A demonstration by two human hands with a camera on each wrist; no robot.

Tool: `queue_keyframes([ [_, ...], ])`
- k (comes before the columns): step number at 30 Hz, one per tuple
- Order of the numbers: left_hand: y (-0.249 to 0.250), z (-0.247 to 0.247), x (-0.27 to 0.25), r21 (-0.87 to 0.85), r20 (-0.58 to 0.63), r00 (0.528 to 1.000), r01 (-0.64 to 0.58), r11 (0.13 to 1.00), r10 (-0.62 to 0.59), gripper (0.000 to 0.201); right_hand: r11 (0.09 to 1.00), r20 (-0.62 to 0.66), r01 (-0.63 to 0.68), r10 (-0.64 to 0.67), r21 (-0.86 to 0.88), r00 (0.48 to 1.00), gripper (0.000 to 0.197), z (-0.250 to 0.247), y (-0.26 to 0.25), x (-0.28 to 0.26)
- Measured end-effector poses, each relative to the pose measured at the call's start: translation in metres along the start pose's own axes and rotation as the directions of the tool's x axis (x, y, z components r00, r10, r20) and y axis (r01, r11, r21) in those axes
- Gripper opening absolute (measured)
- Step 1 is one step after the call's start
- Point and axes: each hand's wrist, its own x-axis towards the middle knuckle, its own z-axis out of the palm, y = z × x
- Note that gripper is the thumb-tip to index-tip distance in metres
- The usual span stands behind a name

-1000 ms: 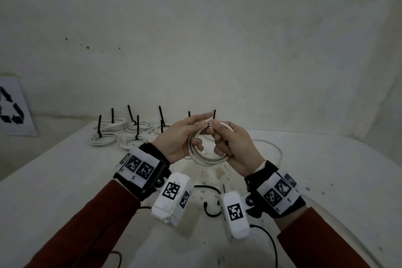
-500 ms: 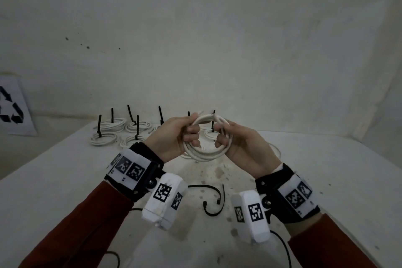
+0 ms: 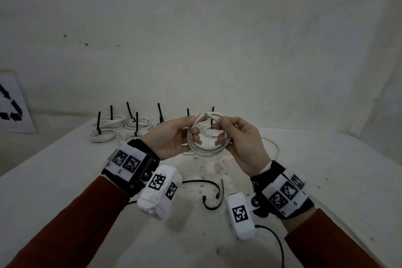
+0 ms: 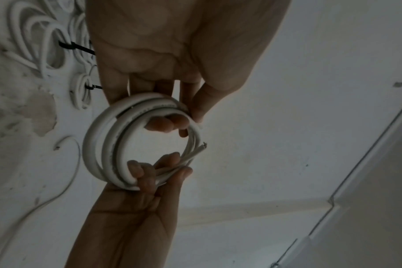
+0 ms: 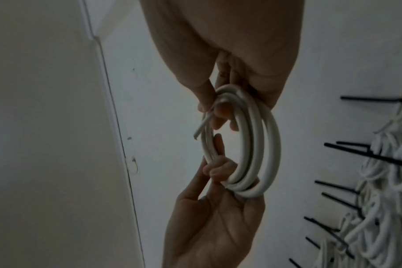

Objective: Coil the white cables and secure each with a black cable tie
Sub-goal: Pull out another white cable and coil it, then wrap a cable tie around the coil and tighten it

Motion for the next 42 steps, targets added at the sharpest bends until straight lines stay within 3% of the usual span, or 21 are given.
queue_keyframes([
  [6,-0.026,-0.014,0.001,-0.147,-0.17,0.984,0.032,0.989,-0.057,0.02,0.973,0.045,-0.138,0.148,-0.184,0.988,0.011,0.0,0.017,0.002],
  [8,-0.035,-0.024,0.001,-0.12,-0.217,0.975,0.023,0.992,-0.049,0.02,0.929,0.073,-0.146,0.181,-0.339,0.981,0.01,-0.005,0.025,0.004],
  [11,-0.044,-0.04,-0.002,-0.038,-0.28,0.96,0.005,0.999,-0.015,0.022,0.731,0.082,-0.13,0.247,-0.67,0.966,0.005,-0.02,0.033,0.006],
  [14,-0.044,-0.053,-0.004,0.009,-0.343,0.939,-0.006,1.0,0.009,0.021,0.351,0.205,0.1,0.279,-0.931,0.938,0.011,-0.032,0.031,0.007],
  [15,-0.042,-0.057,-0.004,0.017,-0.364,0.931,-0.007,1.0,0.013,0.021,0.217,0.251,0.185,0.334,-0.958,0.909,0.016,-0.033,0.029,0.006],
  [17,-0.04,-0.062,-0.003,0.011,-0.398,0.917,-0.004,1.0,0.008,0.023,0.038,0.29,0.309,0.465,-0.95,0.836,0.021,-0.032,0.028,0.003],
  [21,-0.039,-0.065,0.001,-0.033,-0.43,0.902,0.007,0.999,-0.02,0.025,-0.165,0.278,0.477,0.634,-0.863,0.722,0.022,-0.023,0.04,0.001],
  [25,-0.038,-0.06,0.004,-0.06,-0.414,0.91,-0.002,0.998,-0.023,0.026,-0.194,0.322,0.563,0.654,-0.803,0.684,0.014,-0.02,0.049,0.007],
  [28,-0.036,-0.059,0.006,-0.075,-0.388,0.922,-0.037,0.997,0.005,0.026,-0.113,0.359,0.535,0.623,-0.837,0.695,0.015,-0.022,0.047,0.011],
  [31,-0.033,-0.06,0.008,-0.082,-0.398,0.915,-0.106,0.991,0.065,0.027,0.096,0.411,0.421,0.492,-0.902,0.768,0.012,-0.025,0.028,0.012],
  [33,-0.031,-0.062,0.01,-0.085,-0.414,0.904,-0.156,0.984,0.108,0.026,0.326,0.41,0.293,0.39,-0.899,0.824,0.006,-0.027,0.01,0.011],
  [35,-0.029,-0.065,0.012,-0.093,-0.427,0.893,-0.199,0.976,0.142,0.024,0.604,0.364,0.125,0.291,-0.787,0.885,0.007,-0.026,-0.008,0.008],
  [37,-0.027,-0.068,0.015,-0.099,-0.436,0.885,-0.229,0.968,0.165,0.025,0.786,0.31,0.053,0.18,-0.615,0.933,0.007,-0.024,-0.026,0.002],
  [39,-0.025,-0.067,0.018,-0.106,-0.446,0.877,-0.251,0.962,0.18,0.027,0.886,0.277,0.058,0.081,-0.461,0.958,0.008,-0.018,-0.04,-0.003],
  [42,-0.021,-0.06,0.022,-0.1,-0.44,0.874,-0.276,0.956,0.206,0.027,0.959,0.257,0.053,0.022,-0.28,0.966,0.02,-0.008,-0.048,-0.007],
])
